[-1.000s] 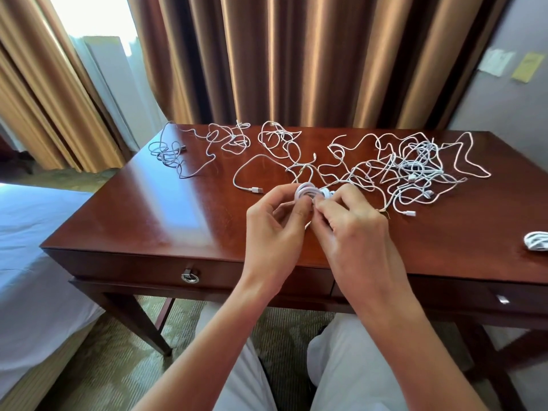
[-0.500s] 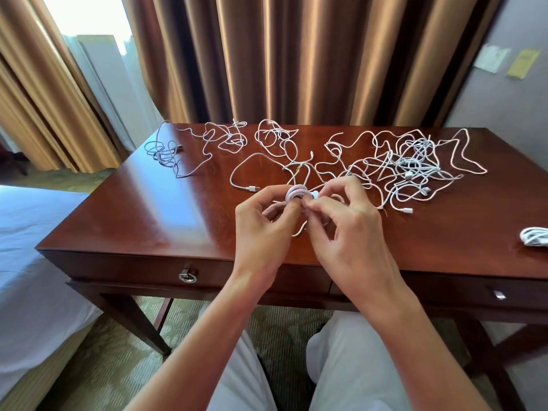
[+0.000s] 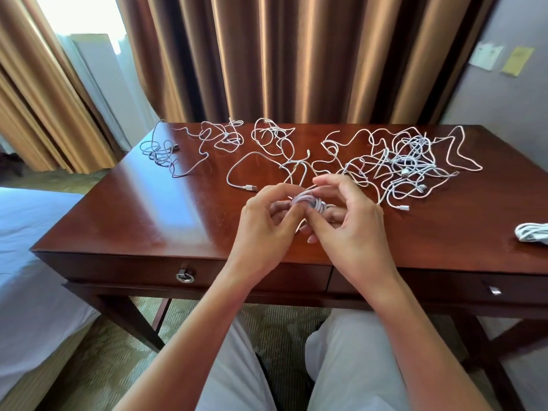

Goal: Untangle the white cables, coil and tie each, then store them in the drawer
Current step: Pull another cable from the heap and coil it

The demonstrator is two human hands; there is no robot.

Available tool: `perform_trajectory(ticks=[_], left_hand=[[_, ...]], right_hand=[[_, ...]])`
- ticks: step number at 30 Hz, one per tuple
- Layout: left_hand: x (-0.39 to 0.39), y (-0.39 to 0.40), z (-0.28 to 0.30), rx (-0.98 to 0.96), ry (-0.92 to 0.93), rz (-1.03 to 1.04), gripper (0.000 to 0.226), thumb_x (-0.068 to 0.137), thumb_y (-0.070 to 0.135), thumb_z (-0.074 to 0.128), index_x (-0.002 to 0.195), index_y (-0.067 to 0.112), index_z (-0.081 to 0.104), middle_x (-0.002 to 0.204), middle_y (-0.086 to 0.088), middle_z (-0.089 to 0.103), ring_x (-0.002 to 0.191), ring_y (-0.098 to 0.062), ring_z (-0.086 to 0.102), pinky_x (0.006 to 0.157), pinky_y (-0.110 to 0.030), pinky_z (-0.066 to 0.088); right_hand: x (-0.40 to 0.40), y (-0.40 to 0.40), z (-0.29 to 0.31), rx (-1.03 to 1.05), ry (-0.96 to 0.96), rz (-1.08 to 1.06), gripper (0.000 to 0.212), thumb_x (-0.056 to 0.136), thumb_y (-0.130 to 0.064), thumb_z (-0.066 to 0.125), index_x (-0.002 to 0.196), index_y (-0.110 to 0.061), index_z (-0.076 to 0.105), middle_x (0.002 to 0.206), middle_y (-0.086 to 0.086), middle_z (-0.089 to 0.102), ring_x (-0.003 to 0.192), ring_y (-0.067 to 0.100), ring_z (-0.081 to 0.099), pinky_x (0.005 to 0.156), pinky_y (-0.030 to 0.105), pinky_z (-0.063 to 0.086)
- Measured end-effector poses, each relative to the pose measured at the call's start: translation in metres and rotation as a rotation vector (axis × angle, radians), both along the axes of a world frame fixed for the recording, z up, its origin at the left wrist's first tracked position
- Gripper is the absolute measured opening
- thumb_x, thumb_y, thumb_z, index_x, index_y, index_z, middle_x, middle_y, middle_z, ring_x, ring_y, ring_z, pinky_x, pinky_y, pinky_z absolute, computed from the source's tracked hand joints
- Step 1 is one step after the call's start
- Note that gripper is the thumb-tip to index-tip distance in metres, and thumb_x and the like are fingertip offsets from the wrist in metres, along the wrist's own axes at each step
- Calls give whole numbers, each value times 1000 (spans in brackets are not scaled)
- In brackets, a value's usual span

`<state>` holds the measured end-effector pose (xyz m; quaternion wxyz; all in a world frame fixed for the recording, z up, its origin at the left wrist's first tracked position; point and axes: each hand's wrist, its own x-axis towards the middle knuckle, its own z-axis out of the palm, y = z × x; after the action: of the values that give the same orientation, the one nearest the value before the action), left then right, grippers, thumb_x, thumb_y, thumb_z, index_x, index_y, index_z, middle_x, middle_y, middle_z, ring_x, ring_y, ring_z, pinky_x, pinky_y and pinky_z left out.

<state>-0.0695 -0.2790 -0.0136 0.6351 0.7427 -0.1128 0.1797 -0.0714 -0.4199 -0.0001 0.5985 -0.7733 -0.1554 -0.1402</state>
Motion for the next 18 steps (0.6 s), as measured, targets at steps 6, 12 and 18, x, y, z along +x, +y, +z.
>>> perform_trajectory(ticks=[6,12,18], left_hand=[[-2,0,-4,29,1,-122,28,86,9,58,105,26,71,100,-14,69,85,-24,70,81,-33,56],[3,20,1,82,41,-253,33,97,-8,47,111,9,72,98,-13,74,84,-17,69,83,-33,55],[15,21,3,41,129,-391,22,98,-4,53,110,6,68,92,-7,69,81,-13,61,74,-20,51]], right_hand=[[3,-2,-3,69,53,20,11,92,-7,73,102,-11,70,90,10,75,58,11,71,53,19,53],[9,-11,-7,232,189,110,17,86,-12,78,92,-4,64,72,17,74,57,28,71,49,25,51],[11,-22,-8,277,249,229,13,92,-7,68,97,-1,58,84,15,68,53,17,66,45,21,49]])
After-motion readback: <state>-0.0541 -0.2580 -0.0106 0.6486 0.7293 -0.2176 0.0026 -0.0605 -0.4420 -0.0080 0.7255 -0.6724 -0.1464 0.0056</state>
